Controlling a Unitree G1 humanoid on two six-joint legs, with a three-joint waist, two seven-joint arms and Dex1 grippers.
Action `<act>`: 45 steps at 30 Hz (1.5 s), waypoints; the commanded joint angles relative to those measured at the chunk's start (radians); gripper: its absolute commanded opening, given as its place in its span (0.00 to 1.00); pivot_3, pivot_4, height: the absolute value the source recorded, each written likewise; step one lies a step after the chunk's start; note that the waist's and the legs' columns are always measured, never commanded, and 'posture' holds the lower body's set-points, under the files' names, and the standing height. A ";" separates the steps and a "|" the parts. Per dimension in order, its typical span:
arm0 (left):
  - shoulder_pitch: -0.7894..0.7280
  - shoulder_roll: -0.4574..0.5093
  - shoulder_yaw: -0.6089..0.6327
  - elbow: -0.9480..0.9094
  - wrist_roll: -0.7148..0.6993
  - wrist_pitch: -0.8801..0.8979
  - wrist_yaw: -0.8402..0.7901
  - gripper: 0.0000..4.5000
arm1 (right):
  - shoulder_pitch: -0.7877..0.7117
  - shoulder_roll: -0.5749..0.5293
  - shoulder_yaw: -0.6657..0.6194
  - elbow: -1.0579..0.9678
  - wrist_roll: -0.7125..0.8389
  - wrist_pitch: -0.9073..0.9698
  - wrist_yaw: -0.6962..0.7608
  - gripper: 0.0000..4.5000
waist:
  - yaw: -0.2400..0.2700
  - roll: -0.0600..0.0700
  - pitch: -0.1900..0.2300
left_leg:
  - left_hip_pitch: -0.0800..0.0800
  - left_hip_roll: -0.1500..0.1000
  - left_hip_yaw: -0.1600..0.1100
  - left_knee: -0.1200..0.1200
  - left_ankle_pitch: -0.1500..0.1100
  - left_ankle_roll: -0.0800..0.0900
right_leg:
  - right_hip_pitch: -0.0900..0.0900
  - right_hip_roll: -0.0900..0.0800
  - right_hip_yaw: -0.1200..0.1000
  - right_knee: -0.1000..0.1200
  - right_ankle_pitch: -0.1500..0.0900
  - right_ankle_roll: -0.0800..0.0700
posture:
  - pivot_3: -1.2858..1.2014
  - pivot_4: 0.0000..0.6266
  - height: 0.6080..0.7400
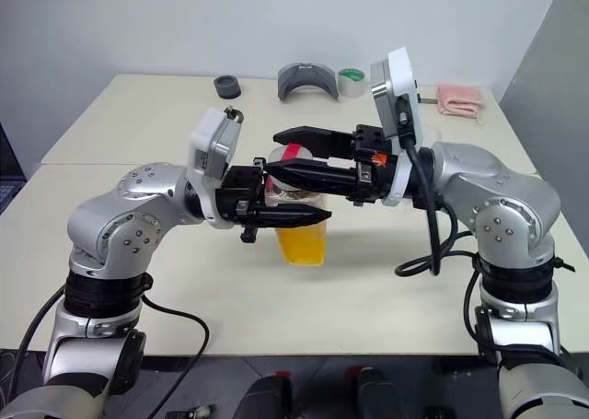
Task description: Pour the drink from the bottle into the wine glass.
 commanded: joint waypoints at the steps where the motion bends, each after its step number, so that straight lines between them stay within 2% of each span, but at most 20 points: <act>1: -0.034 -0.001 0.028 -0.071 -0.077 0.034 0.018 0.41 | -0.071 -0.002 0.041 0.030 0.009 -0.010 0.121 0.41 | 0.000 0.000 0.000 | 0.000 0.000 0.000 0.000 0.000 0.000 | 0.000 0.000 0.000 0.000 0.000 0.000 | 0.52 0.24 1.00; 4: -0.033 -0.001 0.032 -0.060 -0.062 0.024 0.033 0.41 | -0.089 -0.013 0.054 0.069 -0.014 -0.010 0.175 0.41 | 0.002 0.000 0.000 | 0.000 0.000 0.000 0.000 0.000 0.000 | 0.000 0.000 0.000 0.000 0.000 0.000 | 0.52 0.24 1.00; 5: -0.032 0.001 0.035 -0.052 -0.054 0.016 0.037 0.41 | -0.090 -0.019 0.055 0.079 -0.022 -0.012 0.186 0.57 | 0.003 0.000 0.000 | 0.000 0.000 0.000 0.000 0.000 0.000 | 0.000 0.000 0.000 -0.001 0.000 0.000 | 0.52 0.24 1.00; 11: -0.016 0.005 0.040 -0.020 -0.021 -0.021 0.053 0.41 | -0.071 -0.053 0.005 0.076 -0.014 0.016 0.158 0.99 | 0.003 0.000 0.000 | 0.000 0.000 0.000 0.000 0.000 0.000 | 0.000 0.000 0.000 0.000 0.000 0.000 | 0.52 0.24 1.00; 13: -0.004 0.005 0.038 -0.022 -0.016 -0.029 0.055 0.41 | -0.063 -0.067 -0.016 0.064 0.000 0.034 0.137 0.99 | 0.003 0.000 0.000 | 0.000 0.000 0.000 0.000 0.000 0.000 | 0.000 0.000 0.000 0.000 0.000 0.000 | 0.52 0.24 1.00; 19: -0.001 -0.014 0.029 -0.007 0.010 -0.055 0.084 0.41 | 0.038 -0.103 -0.091 -0.072 0.011 0.081 -0.043 0.99 | 0.004 0.000 0.000 | 0.000 0.000 0.000 0.000 0.000 0.000 | 0.000 0.000 0.000 -0.001 0.000 0.000 | 0.52 0.24 1.00; 22: -0.021 -0.032 0.021 0.048 0.059 -0.101 0.097 0.41 | 0.097 -0.062 -0.107 -0.150 -0.018 0.064 -0.196 0.99 | 0.002 0.000 0.000 | 0.000 0.000 0.000 0.000 0.000 0.000 | 0.000 -0.001 0.000 0.000 0.000 0.000 | 0.52 0.24 1.00; 28: -0.015 -0.055 0.010 0.108 0.117 -0.169 0.085 0.41 | 0.120 0.030 -0.072 -0.231 -0.070 0.066 -0.429 0.99 | 0.001 0.000 0.000 | 0.000 0.000 0.000 0.000 0.000 0.000 | -0.001 0.000 0.001 0.001 0.000 0.000 | 0.52 0.24 1.00; 34: -0.020 -0.057 0.003 0.145 0.146 -0.203 0.064 0.41 | 0.112 0.079 -0.056 -0.257 -0.061 0.067 -0.501 0.99 | 0.003 0.000 0.000 | 0.000 0.000 0.000 0.000 0.000 0.000 | -0.001 -0.001 0.000 0.001 0.000 0.000 | 0.52 0.24 1.00; 45: -0.041 -0.074 0.005 0.187 0.175 -0.245 0.047 0.41 | 0.086 0.099 -0.014 -0.236 -0.110 0.040 -0.530 0.99 | 0.002 0.000 0.000 | 0.000 0.000 0.000 0.000 0.000 0.000 | -0.001 0.000 0.000 0.001 0.000 0.000 | 0.52 0.24 1.00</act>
